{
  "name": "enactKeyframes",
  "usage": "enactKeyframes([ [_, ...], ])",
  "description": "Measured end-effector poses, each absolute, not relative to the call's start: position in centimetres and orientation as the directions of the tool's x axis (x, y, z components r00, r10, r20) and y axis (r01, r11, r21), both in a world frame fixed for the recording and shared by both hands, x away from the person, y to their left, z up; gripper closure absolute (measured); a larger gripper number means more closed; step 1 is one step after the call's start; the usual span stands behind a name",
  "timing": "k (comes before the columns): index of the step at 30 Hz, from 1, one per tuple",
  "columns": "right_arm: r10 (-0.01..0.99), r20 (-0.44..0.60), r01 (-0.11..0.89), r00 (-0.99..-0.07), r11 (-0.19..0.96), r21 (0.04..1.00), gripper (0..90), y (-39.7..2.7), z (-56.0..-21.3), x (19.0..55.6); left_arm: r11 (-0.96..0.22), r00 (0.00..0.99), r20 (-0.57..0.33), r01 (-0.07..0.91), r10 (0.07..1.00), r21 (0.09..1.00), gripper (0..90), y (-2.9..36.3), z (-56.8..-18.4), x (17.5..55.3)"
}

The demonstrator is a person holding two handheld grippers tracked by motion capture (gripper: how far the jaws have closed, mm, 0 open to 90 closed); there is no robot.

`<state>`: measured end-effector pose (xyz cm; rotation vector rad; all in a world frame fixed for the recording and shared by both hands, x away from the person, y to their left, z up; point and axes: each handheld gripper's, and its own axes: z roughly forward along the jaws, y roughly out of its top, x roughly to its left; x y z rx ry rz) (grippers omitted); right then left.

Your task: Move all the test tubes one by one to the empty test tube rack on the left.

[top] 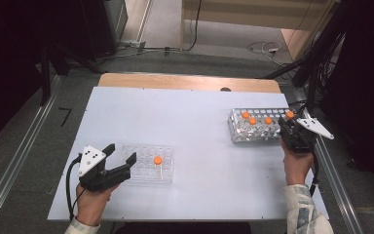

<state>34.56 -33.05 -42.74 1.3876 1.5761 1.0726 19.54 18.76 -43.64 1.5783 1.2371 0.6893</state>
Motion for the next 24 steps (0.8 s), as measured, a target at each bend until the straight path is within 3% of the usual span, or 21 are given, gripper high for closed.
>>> enactKeyframes([
  [11,0.989,-0.021,0.314,-0.146,0.066,0.947,71.8,-33.1,-40.8,32.3,0.005,0.32,-0.137,0.382,0.938,0.924,22.5,18.9,-43.6,19.5],
  [24,0.98,0.012,0.347,-0.201,0.06,0.936,71.9,-33.2,-40.7,29.2,0.003,0.332,-0.139,0.378,0.933,0.926,22.6,18.6,-43.5,19.4],
])
